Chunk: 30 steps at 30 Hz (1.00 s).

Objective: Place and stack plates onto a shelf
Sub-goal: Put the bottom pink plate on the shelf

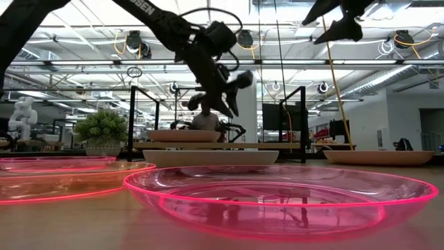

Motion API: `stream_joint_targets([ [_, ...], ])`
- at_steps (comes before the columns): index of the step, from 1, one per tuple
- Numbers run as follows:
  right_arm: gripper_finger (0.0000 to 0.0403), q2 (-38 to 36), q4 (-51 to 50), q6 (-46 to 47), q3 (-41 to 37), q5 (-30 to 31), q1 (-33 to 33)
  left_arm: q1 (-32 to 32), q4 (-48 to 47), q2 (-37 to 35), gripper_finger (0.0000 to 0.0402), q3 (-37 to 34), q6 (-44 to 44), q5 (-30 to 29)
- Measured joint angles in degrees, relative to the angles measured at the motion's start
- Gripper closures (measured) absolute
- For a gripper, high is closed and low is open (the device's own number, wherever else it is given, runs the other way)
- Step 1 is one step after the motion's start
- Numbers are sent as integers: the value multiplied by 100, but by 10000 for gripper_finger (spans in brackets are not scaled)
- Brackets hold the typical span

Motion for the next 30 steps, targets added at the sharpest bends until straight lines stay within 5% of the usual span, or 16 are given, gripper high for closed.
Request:
stream_joint_targets([
  [12, 218, 1118, 132, -1511, 0, -15, -50, -345, -777, -1560, 326, 0, 541, 232],
  [21, 387, 1553, 4, -1973, 2, -487, -201, -411, -2608, -2913, 326, 0, 704, 932],
  [30, 401, 1723, -214, -2578, 2, -615, -614, -368, -3961, -3448, 326, -223, 1369, 1188],
])
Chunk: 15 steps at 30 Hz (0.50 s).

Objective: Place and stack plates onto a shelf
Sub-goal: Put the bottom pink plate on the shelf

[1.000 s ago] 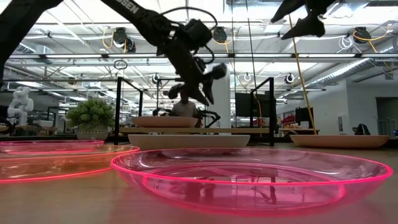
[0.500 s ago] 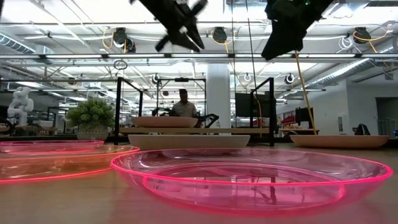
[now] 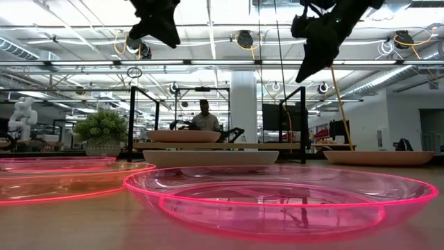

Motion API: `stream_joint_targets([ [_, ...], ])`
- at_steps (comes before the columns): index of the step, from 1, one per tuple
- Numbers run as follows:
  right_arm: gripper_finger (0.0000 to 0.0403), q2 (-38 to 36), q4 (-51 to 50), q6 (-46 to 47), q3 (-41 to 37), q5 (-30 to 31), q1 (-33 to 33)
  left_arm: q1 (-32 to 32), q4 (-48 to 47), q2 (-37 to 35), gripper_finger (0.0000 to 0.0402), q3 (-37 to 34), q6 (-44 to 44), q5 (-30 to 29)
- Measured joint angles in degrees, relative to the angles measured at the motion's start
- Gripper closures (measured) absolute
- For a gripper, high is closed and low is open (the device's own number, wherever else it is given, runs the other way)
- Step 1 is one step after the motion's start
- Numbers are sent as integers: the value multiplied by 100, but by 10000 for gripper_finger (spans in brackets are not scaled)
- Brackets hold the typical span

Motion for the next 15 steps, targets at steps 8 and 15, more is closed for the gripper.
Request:
stream_joint_targets([
  [8, 402, 50, -45, -199, 0, -5, -262, 226, 179, -262, 326, -1017, -3, 590],
  [15, 403, 50, -68, -179, 0, 20, -437, 16, 117, -583, 326, -1762, 138, 1056],
])
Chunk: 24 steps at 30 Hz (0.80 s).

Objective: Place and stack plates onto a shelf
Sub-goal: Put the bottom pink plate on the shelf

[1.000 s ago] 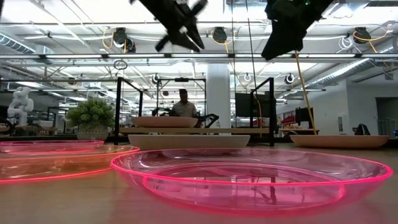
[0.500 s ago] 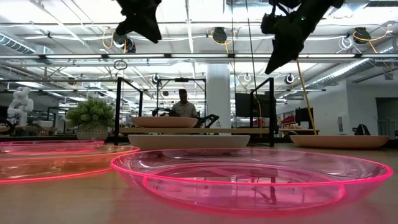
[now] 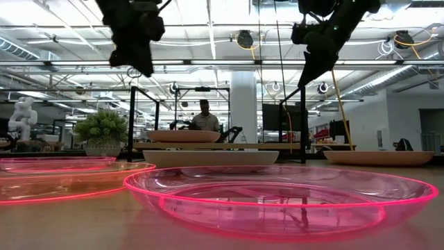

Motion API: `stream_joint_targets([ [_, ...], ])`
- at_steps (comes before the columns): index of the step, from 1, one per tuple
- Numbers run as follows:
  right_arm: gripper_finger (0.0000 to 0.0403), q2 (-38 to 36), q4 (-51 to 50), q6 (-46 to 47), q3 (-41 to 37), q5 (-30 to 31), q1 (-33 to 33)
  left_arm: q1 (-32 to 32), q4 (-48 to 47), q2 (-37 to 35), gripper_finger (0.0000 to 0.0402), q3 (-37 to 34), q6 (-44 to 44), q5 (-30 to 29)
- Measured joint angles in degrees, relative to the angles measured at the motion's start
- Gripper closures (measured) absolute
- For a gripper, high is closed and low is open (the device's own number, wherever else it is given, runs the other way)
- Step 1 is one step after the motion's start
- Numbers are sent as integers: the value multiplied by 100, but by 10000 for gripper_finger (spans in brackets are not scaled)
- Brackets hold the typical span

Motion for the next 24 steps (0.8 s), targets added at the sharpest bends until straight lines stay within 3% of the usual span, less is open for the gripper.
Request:
stream_joint_targets([
  [9, 403, 0, 45, -118, 0, -7, -211, -286, 43, -489, 326, -912, 127, -295],
  [24, 403, -2, 101, 317, -363, 154, -220, -209, 213, -577, 326, -1501, 319, -2315],
])
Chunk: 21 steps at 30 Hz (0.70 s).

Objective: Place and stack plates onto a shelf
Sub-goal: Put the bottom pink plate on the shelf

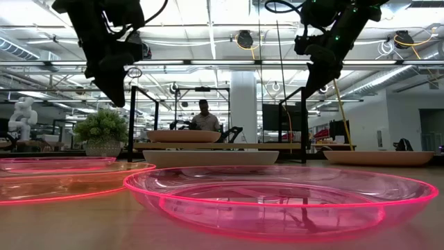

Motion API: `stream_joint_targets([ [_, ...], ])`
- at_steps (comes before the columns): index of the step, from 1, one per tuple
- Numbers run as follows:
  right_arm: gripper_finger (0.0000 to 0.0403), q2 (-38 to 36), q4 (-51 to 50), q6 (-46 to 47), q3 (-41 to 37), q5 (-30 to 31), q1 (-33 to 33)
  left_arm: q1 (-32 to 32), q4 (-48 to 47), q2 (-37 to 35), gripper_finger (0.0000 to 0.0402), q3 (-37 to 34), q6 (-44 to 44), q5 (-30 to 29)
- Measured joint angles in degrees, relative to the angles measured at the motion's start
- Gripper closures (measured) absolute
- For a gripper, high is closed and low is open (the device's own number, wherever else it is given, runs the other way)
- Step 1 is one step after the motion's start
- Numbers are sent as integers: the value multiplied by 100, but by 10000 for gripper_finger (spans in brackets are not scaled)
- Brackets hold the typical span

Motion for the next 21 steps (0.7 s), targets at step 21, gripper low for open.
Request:
stream_joint_targets([
  [21, 403, -26, 68, 28, -4, 36, -2, 814, 849, -2, 326, -3, 807, 159],
])
